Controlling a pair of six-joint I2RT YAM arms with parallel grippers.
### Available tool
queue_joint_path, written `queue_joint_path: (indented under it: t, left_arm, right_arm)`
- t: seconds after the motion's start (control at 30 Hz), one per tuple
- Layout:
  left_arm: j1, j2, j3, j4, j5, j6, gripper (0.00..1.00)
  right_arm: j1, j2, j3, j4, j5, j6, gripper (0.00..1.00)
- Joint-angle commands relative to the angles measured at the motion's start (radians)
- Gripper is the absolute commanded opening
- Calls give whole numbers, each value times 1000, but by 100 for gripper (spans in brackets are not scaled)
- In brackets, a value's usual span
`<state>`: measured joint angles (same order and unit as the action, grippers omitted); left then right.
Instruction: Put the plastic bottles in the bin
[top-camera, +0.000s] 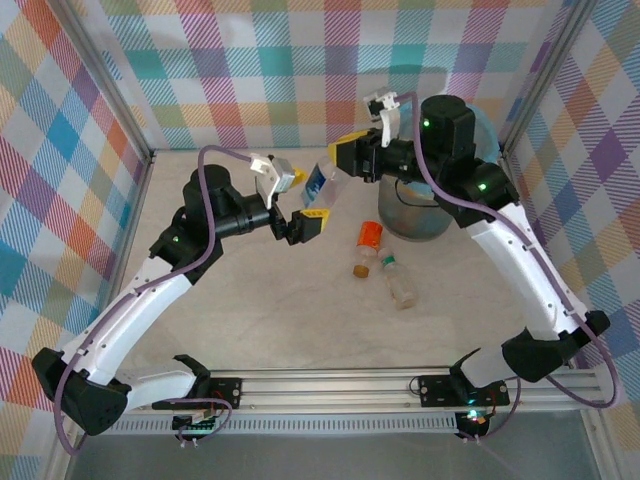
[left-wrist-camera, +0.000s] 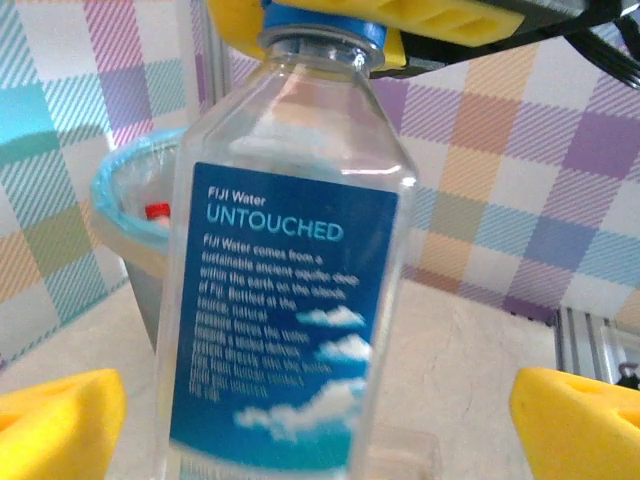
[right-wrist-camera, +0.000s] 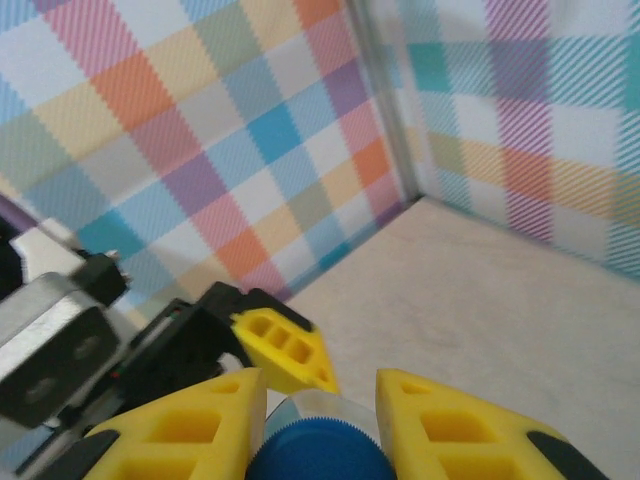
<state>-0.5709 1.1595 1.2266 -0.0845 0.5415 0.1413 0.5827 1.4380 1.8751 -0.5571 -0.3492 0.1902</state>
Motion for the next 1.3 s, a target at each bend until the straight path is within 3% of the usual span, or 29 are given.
queue_joint_path:
  t: [0.0,0.27,0.37,0.6,0.97,1.13,1.27]
  left_arm:
    - [-9,22,56,75,-39,-39,100]
    - [-21,92,109,93,-103,-108,100]
    - [-24,121,127,95,-110,-125,100]
    - [-26,201,157,90,-137,-172,99]
    - [-26,245,132,80,-166,-213,98]
    - [-26,229,108,71,-176,-207,99]
    - [-26,220,98,64,-187,-201,99]
  right_arm:
    - [-11,-49,85,-57,187,-121,12]
    - [-54,-22,143,-46,669,-444,10]
    - [-101,22,153,-20,760,-539,10]
    - [-210,125,103,74,847,-653,11]
    - [-257,207,7,134,947,-698,20]
    - [-263,226,-37,174,999,-722,32]
    - [-273,239,-62,193,1024,-720,49]
